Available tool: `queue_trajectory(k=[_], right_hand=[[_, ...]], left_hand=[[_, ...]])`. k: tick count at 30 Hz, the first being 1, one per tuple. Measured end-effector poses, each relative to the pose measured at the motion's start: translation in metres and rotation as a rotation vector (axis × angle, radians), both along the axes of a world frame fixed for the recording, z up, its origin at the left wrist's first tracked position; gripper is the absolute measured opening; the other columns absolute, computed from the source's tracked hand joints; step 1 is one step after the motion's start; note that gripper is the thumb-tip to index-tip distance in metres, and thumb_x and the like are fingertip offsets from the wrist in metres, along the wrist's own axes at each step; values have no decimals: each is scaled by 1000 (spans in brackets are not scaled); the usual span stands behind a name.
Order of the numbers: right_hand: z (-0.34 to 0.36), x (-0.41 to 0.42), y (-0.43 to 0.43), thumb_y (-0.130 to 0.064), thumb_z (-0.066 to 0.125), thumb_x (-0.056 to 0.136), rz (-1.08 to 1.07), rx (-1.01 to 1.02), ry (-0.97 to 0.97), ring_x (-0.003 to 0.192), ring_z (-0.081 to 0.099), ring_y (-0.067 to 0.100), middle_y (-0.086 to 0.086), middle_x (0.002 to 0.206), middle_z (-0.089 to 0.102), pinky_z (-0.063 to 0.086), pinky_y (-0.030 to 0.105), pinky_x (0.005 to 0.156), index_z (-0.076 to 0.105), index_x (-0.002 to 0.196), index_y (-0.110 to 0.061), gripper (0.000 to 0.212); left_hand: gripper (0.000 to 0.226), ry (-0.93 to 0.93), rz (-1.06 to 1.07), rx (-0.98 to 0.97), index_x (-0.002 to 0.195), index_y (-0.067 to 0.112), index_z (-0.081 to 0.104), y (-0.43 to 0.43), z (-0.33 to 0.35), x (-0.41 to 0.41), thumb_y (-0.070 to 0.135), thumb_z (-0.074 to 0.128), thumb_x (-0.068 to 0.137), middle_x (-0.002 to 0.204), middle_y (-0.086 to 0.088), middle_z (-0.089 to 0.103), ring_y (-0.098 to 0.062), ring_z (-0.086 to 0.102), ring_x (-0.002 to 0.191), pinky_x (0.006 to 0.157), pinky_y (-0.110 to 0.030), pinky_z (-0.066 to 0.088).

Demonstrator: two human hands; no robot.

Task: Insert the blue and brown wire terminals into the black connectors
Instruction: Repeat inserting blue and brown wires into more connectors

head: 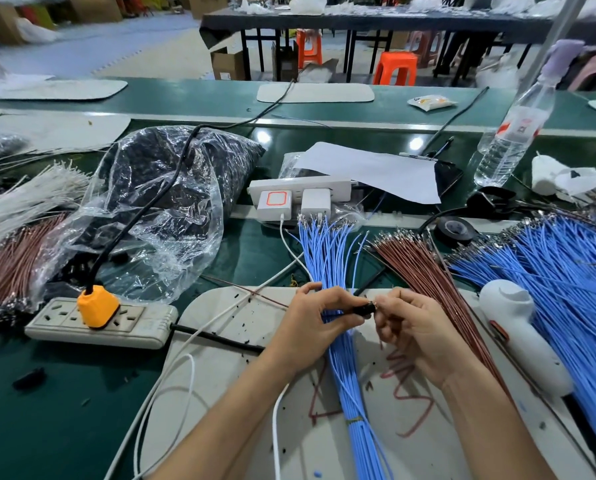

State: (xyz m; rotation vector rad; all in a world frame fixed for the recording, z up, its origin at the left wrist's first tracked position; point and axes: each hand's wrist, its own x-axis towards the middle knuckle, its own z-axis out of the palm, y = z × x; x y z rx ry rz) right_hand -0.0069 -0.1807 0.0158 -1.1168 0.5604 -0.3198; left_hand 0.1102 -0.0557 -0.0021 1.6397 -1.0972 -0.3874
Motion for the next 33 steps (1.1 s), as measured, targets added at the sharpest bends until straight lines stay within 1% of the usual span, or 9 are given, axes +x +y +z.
queue_trajectory(k=[2, 4, 7, 10, 13, 16, 20, 27, 33], right_hand=[[-1, 1, -1, -15, 67, 70, 2, 27, 32, 42, 50, 12, 8, 55, 57, 44, 17, 41, 62, 59, -12, 13], [-4, 2, -2, -16, 67, 71, -6, 41, 34, 43, 50, 11, 8, 55, 57, 45, 17, 41, 60, 65, -8, 12], [-6, 2, -4, -14, 67, 73, 16, -88, 1, 49, 55, 13, 12, 60, 61, 48, 19, 47, 57, 71, -7, 12], [-7, -1, -7, -17, 71, 69, 57, -195, 12, 50, 56, 18, 15, 63, 63, 49, 24, 48, 59, 71, -8, 15], [-7, -4, -9, -22, 75, 66, 115, -146, 50, 47, 56, 19, 18, 63, 62, 47, 23, 45, 61, 65, -11, 18], [-6, -3, -9, -18, 72, 70, 143, -100, 44, 50, 60, 19, 20, 65, 65, 49, 22, 46, 61, 64, -11, 14], [-5, -4, -8, -9, 66, 74, 147, -67, 9, 55, 64, 21, 22, 67, 66, 52, 23, 50, 52, 74, -4, 15], [-5, -3, -8, -11, 65, 75, 118, 16, 27, 51, 61, 17, 18, 65, 65, 51, 20, 47, 50, 74, -4, 17], [-5, -3, -9, -10, 66, 73, 106, -74, -11, 52, 61, 20, 20, 64, 64, 51, 23, 47, 53, 74, -3, 15]], left_hand=[[20, -11, -12, 2, 97, 17, 72, 0, -2, -1, 10, 76, 78, 88, 27, 67, 13, 59, 86, 110, -44, 27], [20, -18, -12, 1, 96, 21, 71, 0, -3, 1, 11, 75, 79, 90, 22, 70, 8, 63, 85, 115, -35, 19], [19, -41, 15, 16, 96, 20, 71, 0, -3, 4, 12, 75, 79, 90, 11, 74, 4, 65, 84, 116, -28, 17], [18, -30, 15, 25, 95, 17, 72, 0, -3, 5, 9, 75, 79, 89, 7, 74, 1, 66, 83, 117, -26, 16], [19, -36, -4, 24, 93, 18, 71, 0, -2, 3, 7, 75, 78, 90, 5, 75, 0, 67, 83, 118, -23, 12], [23, -30, -8, 11, 91, 22, 70, 0, -2, 4, 5, 75, 77, 88, 3, 75, -2, 68, 81, 118, -21, 9], [20, -49, -9, 3, 93, 9, 72, -1, -5, 4, -1, 74, 76, 84, 0, 75, -3, 69, 77, 115, -14, 11], [19, 5, -27, -11, 99, 12, 71, -3, -6, 5, 4, 70, 82, 80, 0, 75, -5, 70, 77, 116, -20, 15], [13, 60, -54, -13, 96, 12, 70, -3, -6, 5, 7, 69, 84, 76, -2, 75, -4, 70, 72, 115, -18, 17]])
